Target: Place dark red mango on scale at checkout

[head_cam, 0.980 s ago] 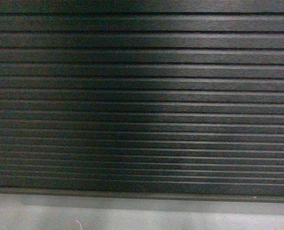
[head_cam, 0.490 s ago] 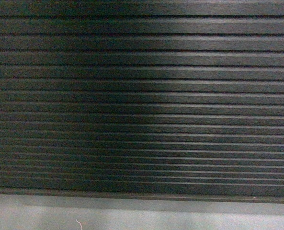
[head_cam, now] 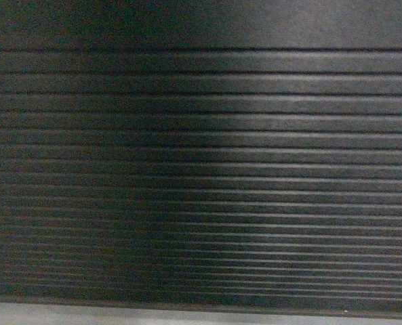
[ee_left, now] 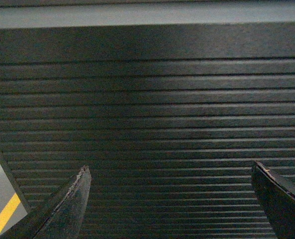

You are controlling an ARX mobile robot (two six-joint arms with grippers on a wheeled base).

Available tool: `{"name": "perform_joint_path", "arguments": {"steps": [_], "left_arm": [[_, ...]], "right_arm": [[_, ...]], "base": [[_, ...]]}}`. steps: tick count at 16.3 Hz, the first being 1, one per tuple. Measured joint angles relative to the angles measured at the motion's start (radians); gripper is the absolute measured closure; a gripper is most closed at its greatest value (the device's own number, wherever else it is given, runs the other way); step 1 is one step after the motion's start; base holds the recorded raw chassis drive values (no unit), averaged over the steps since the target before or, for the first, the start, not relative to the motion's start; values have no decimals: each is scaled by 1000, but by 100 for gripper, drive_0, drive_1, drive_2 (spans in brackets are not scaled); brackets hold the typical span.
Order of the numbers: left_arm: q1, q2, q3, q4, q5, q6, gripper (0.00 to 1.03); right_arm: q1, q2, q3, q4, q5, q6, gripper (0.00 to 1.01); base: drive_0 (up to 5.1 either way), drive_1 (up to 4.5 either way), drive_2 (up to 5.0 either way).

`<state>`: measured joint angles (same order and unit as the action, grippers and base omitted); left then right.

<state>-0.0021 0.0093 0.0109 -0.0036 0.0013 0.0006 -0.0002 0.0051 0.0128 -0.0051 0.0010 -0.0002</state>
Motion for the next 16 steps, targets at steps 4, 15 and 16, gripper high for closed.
{"name": "perform_joint_path", "arguments": {"steps": [4, 15, 16], "left_arm": [[0, 0, 0, 0, -2, 0, 5], [0, 0, 0, 0, -1, 0, 5], [0, 0, 0, 3, -1, 0, 5]], "right_arm": [[0, 0, 0, 1, -1, -2, 3], [0, 0, 0, 2, 0, 0, 3], [0, 0, 0, 5, 0, 0, 3]], "base": [[0, 0, 0], [0, 0, 0], [0, 0, 0]]}}
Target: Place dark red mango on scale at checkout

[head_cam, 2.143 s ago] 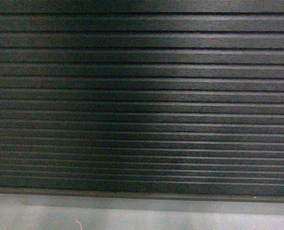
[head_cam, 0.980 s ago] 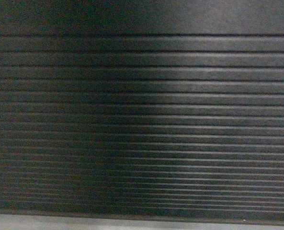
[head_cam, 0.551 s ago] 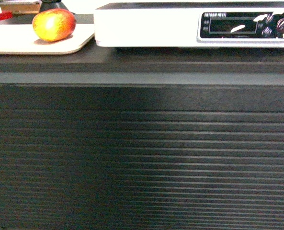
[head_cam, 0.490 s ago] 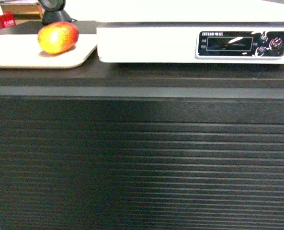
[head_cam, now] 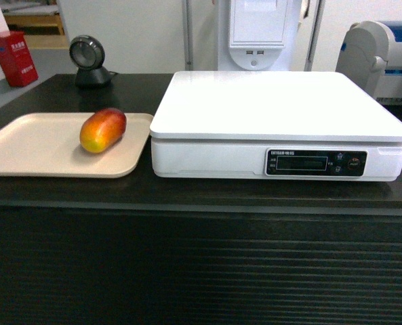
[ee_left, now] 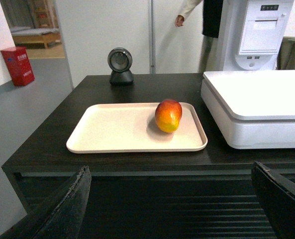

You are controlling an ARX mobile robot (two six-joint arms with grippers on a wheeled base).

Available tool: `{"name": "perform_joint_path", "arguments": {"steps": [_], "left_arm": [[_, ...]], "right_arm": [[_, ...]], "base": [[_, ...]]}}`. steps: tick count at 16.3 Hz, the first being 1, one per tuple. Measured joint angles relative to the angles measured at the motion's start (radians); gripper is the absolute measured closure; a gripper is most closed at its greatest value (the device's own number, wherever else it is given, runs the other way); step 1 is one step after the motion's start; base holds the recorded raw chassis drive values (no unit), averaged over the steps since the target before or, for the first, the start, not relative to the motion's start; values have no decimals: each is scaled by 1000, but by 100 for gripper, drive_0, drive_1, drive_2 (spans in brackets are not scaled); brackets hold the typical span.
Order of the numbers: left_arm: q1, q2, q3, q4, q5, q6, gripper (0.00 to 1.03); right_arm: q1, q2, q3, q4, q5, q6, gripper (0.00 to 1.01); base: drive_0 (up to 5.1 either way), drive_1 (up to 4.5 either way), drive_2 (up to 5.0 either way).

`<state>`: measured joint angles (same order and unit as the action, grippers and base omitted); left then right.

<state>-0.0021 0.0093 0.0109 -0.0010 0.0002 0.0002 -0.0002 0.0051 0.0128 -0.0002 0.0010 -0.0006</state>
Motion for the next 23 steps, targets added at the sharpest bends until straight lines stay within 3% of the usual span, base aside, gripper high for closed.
{"name": "perform_joint_path", "arguments": {"steps": [23], "left_arm": [[0, 0, 0, -2, 0, 0, 5]], "right_arm": [[0, 0, 0, -3, -1, 0, 3]], "base": [[0, 0, 0]]}}
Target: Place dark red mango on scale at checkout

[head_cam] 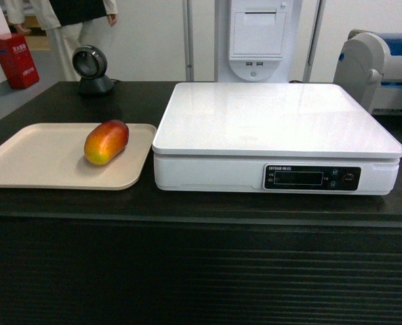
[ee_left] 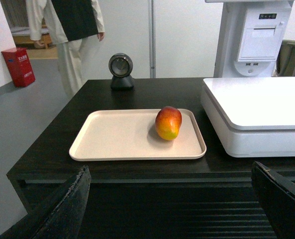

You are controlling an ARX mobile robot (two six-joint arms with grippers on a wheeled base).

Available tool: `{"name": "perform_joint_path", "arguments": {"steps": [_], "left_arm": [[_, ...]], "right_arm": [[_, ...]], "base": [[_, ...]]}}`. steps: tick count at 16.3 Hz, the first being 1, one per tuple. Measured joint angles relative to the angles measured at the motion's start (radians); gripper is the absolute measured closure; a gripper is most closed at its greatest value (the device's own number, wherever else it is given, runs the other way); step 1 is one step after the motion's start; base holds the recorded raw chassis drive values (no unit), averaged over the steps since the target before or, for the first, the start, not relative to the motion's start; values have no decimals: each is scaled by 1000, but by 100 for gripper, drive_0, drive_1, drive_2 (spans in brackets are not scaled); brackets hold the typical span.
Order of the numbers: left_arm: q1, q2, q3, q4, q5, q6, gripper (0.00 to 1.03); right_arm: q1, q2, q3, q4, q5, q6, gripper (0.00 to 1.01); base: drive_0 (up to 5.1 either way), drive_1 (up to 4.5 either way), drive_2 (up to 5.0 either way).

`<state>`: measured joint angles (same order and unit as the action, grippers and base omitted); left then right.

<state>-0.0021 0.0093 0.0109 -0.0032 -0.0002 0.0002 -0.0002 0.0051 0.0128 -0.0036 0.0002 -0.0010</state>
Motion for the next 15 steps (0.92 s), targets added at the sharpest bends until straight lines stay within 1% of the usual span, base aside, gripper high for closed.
{"name": "perform_joint_path", "arguments": {"steps": [4, 5, 6, 7, 8, 9, 10, 11, 12, 14, 15], "left_arm": [[0, 0, 0, 0, 0, 0, 5], [-3, 3, 2, -18, -10, -4, 5], [-65, 70, 45, -131, -120, -38, 5], [-141, 164, 75, -126, -197, -61, 5], [-230, 240, 100, -68, -257, -70, 5], [-259, 275, 116, -26, -257, -71, 5], [-256, 304, 128, 15, -240, -71, 5], [-240, 338, 143, 53, -223, -71, 5], [-206, 393, 159, 112, -180, -69, 5], [-111, 534, 177, 245, -65, -47, 5], [-41, 644, 193, 332, 15, -41, 5]], "right_arm": [[0, 0, 0, 0, 0, 0, 3], [0, 0, 0, 0, 0, 0, 3], [0, 0, 0, 0, 1, 0, 3], [0, 0, 0, 0, -1, 0, 3], [0, 0, 0, 0, 0, 0, 3], [0, 0, 0, 0, 0, 0, 3], [0, 0, 0, 0, 0, 0, 3], [0, 0, 0, 0, 0, 0, 3], [0, 0, 0, 0, 0, 0, 3], [0, 0, 0, 0, 0, 0, 3], [0, 0, 0, 0, 0, 0, 3]], "base": [[0, 0, 0], [0, 0, 0], [0, 0, 0], [0, 0, 0], [0, 0, 0], [0, 0, 0], [0, 0, 0], [0, 0, 0], [0, 0, 0], [0, 0, 0], [0, 0, 0]]}}
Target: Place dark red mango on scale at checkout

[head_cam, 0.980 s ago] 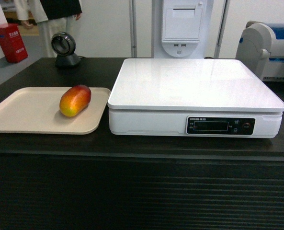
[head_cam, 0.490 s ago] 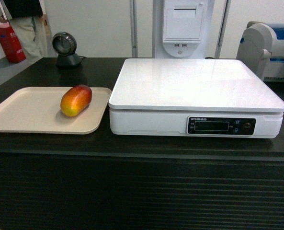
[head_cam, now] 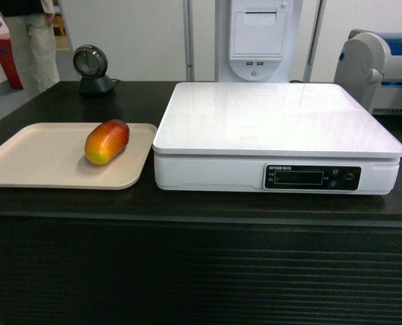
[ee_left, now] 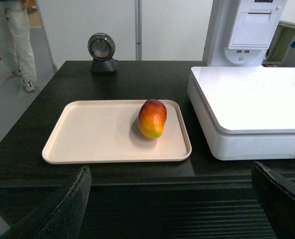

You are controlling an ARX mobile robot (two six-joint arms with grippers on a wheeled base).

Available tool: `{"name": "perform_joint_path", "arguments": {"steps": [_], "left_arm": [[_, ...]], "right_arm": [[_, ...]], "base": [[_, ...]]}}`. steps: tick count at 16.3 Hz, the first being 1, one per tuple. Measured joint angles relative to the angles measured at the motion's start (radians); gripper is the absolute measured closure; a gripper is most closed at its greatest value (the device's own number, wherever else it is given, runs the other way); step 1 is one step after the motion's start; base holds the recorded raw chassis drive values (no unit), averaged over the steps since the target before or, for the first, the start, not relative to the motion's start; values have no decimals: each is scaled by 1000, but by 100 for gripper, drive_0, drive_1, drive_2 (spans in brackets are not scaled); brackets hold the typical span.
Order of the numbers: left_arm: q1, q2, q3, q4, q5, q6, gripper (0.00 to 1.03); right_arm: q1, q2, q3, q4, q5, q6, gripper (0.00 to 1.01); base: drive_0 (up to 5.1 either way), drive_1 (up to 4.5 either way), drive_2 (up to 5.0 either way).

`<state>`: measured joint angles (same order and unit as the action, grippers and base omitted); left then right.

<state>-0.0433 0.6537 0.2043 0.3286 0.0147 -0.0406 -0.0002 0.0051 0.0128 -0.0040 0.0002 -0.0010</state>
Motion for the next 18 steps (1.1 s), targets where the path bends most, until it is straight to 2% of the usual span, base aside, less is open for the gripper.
{"name": "perform_joint_path", "arguments": {"steps": [1, 3, 4, 6, 9, 12, 15, 18], "left_arm": [[79, 144, 47, 102, 89, 15, 5], [169, 401, 173, 248, 221, 50, 5], [188, 509, 238, 267, 269, 57, 5], [191, 700, 369, 245, 305, 79, 5], [146, 1014, 632, 160, 336, 105, 5], [75, 1229, 865, 68, 328, 128, 5], [36, 1389, 1007, -24, 327, 129, 5], [31, 1477, 1123, -61, 311, 129, 5]], "right_arm": [[0, 0, 0, 0, 0, 0, 3], [0, 0, 0, 0, 0, 0, 3], [0, 0, 0, 0, 0, 0, 3], [0, 0, 0, 0, 0, 0, 3], [0, 0, 0, 0, 0, 0, 3], [0, 0, 0, 0, 0, 0, 3], [0, 0, 0, 0, 0, 0, 3], [0, 0, 0, 0, 0, 0, 3]], "base": [[0, 0, 0], [0, 0, 0], [0, 0, 0], [0, 0, 0], [0, 0, 0], [0, 0, 0], [0, 0, 0], [0, 0, 0]]}}
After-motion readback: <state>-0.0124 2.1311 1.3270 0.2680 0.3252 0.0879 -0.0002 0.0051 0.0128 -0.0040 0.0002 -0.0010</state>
